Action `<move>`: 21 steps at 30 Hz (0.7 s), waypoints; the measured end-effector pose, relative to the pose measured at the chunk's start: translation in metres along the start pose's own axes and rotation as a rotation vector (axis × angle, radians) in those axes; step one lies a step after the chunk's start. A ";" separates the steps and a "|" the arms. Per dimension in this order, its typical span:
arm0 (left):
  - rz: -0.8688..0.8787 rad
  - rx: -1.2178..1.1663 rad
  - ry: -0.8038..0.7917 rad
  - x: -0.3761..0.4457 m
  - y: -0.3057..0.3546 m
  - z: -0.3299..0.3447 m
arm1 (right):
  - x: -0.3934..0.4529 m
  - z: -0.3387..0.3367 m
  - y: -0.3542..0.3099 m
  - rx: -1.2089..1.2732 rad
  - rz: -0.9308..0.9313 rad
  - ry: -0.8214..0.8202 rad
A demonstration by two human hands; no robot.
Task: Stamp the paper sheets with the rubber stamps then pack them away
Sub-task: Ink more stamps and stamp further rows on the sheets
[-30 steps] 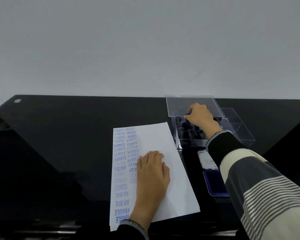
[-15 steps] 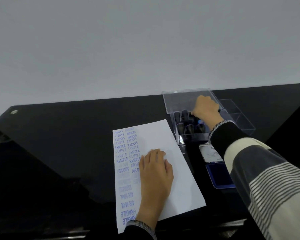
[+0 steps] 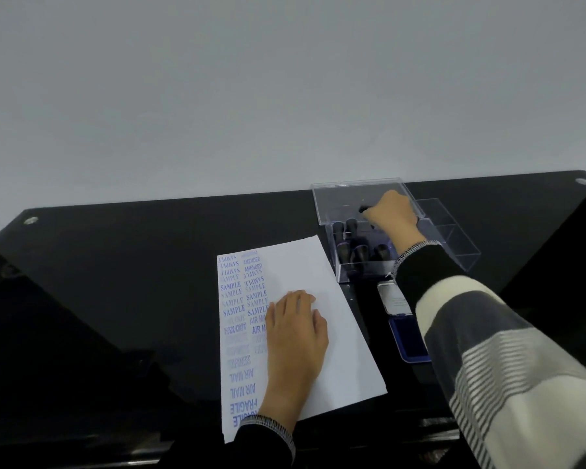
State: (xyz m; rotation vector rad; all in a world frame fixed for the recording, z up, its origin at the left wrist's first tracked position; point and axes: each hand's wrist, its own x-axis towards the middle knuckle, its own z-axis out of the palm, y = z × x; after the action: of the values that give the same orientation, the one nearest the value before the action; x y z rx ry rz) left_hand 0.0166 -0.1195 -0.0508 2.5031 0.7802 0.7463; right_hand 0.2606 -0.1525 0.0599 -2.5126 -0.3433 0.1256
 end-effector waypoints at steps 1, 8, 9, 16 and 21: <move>-0.001 0.007 -0.005 0.000 0.000 0.000 | -0.003 -0.005 0.003 0.163 0.001 0.010; 0.081 0.095 -0.100 0.006 0.009 -0.009 | -0.073 -0.027 0.037 0.942 0.020 -0.002; 0.083 0.115 -0.102 0.006 0.010 -0.010 | -0.084 -0.027 0.045 0.985 0.023 -0.043; 0.104 0.317 -0.151 0.004 0.027 -0.016 | -0.133 -0.045 0.123 0.413 -0.041 -0.073; 0.230 -0.018 -0.311 -0.003 0.046 -0.006 | -0.151 -0.069 0.159 0.048 -0.140 -0.097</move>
State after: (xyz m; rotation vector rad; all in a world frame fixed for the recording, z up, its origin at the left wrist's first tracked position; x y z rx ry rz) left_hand 0.0293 -0.1548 -0.0234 2.6322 0.3812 0.4145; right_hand 0.1609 -0.3569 0.0270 -2.4312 -0.5473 0.1985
